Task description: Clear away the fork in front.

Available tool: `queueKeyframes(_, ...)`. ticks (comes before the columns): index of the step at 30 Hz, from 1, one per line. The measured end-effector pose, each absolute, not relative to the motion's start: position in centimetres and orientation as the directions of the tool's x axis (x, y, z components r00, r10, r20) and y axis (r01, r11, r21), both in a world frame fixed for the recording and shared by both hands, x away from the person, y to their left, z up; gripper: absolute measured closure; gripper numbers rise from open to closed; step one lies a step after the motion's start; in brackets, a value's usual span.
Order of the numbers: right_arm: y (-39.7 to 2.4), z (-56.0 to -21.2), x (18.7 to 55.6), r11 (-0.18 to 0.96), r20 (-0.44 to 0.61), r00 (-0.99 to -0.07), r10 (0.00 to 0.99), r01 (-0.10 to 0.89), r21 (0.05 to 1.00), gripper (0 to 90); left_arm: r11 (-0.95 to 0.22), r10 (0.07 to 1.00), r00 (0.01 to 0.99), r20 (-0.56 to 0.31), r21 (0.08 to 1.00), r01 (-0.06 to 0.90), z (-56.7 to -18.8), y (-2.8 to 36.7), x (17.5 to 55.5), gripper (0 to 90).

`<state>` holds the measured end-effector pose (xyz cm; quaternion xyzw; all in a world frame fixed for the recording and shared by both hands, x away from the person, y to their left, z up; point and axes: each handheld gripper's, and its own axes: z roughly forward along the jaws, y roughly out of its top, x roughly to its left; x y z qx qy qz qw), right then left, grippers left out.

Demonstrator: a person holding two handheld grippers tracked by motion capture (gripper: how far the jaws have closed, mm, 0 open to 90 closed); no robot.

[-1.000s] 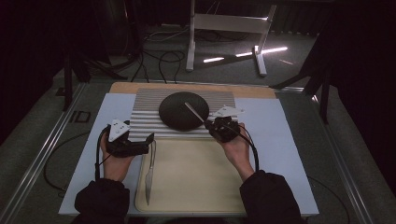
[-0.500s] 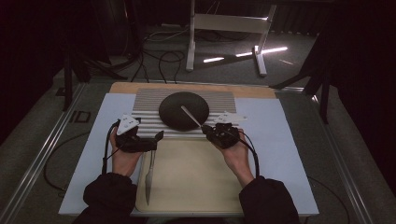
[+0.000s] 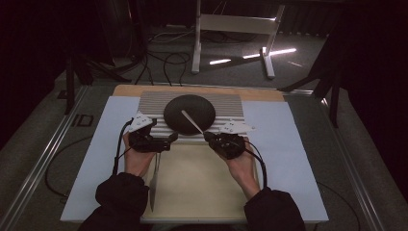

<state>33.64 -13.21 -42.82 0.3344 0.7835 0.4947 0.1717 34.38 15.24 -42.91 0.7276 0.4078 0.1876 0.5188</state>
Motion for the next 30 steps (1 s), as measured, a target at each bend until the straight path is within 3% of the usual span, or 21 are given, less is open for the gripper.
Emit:
queueKeyframes(8, -12.1, -42.9, 33.1, 0.292, 0.051, -0.737, 0.674, 0.33, 0.898, 86.8, -0.108, 0.764, 0.614, -0.199, 0.898, 0.426, -42.6, 14.0, 35.1, 8.8)
queueKeyframes(12, -11.3, -43.2, 33.0, 0.301, 0.039, -0.746, 0.665, 0.315, 0.9, 86.7, -0.072, 0.745, 0.622, -0.241, 0.898, 0.434, -42.5, 13.6, 35.2, 15.8)
queueKeyframes(23, -10.5, -43.4, 32.4, 0.295, 0.012, -0.769, 0.639, 0.26, 0.919, 86.7, -0.047, 0.744, 0.619, -0.252, 0.905, 0.424, -42.3, 12.4, 35.2, 34.0)
queueKeyframes(30, -9.8, -43.7, 32.1, 0.312, -0.017, -0.767, 0.642, 0.241, 0.919, 86.9, -0.029, 0.716, 0.642, -0.275, 0.906, 0.421, -42.0, 11.9, 35.1, 64.3)
